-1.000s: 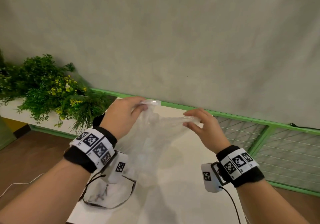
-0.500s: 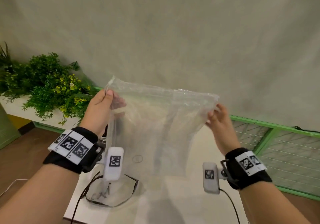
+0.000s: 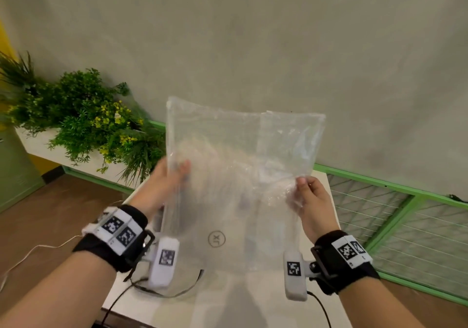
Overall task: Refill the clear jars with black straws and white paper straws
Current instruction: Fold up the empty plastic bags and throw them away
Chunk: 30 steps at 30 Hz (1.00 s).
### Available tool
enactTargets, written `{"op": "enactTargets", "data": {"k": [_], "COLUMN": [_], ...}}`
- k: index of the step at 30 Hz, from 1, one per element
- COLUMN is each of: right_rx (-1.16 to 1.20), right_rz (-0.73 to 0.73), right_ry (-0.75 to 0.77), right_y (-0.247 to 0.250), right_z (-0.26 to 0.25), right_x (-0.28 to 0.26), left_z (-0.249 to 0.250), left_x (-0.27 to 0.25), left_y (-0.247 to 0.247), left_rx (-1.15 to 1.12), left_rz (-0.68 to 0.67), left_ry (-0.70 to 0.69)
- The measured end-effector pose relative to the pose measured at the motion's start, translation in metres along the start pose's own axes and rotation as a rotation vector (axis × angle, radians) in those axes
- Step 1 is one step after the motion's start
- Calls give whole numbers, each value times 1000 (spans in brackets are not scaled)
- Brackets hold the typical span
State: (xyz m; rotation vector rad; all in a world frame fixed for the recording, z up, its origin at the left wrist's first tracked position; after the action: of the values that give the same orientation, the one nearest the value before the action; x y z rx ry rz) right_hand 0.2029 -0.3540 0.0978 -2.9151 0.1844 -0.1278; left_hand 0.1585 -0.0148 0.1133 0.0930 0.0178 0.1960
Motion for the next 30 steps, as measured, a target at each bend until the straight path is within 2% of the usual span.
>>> {"op": "enactTargets", "data": {"k": [2, 6, 11, 13, 16, 17, 19, 21, 23, 25, 27, 28, 30], "right_rx": [26, -173, -264, -285, -564, -656, -755, -836, -852, -837, -851, -856, -853], "right_rz": [-18, -150, 4, -105, -347, -355, -262, -164, -129, -134, -156, -171, -197], "right_ry": [-20, -116, 66, 81, 85, 112, 197, 321, 448, 534, 598, 636, 709], "right_y": [-3, -4, 21, 12, -6, -5, 4, 7, 2, -5, -13, -17, -26], "right_z": [2, 30, 27, 19, 19, 18, 5, -12, -26, -34, -44, -50, -63], "right_x": [-1, -12, -12, -13, -18, -17, -11, -8, -11, -15, -19, -22, -29], "left_z": [-38, -57, -65, -61, -55, -52, -45, -39, -33, -19, -7, 2, 23], "left_x": [-7, -6, 2, 3, 4, 5, 5, 3, 3, -1, -5, -10, -21], "left_y": [-15, -5, 22, 25, 23, 23, 27, 33, 39, 38, 21, 7, -30], "left_rx": [-7, -102, -94, -100, -127, -119, -55, 37, 153, 440, 799, 934, 1125], "left_rz": [-80, 79, 184, 219, 214, 199, 164, 148, 155, 166, 108, 94, 61], "left_ry": [92, 118, 83, 46, 18, -11, -67, -87, -128, -160, -207, -270, -483]}}
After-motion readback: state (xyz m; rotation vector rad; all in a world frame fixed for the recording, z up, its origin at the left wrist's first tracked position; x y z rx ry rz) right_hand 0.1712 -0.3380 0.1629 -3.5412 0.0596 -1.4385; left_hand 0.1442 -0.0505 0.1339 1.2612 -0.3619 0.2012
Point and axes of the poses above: each hand's wrist, its own x-axis towards the middle knuckle, its own y-axis out of the back of the hand, z = x × y, the point moved 10 cm from there along x, towards the middle knuckle, and after that the axes turned 1 degree about z, right-handed, at the moved point
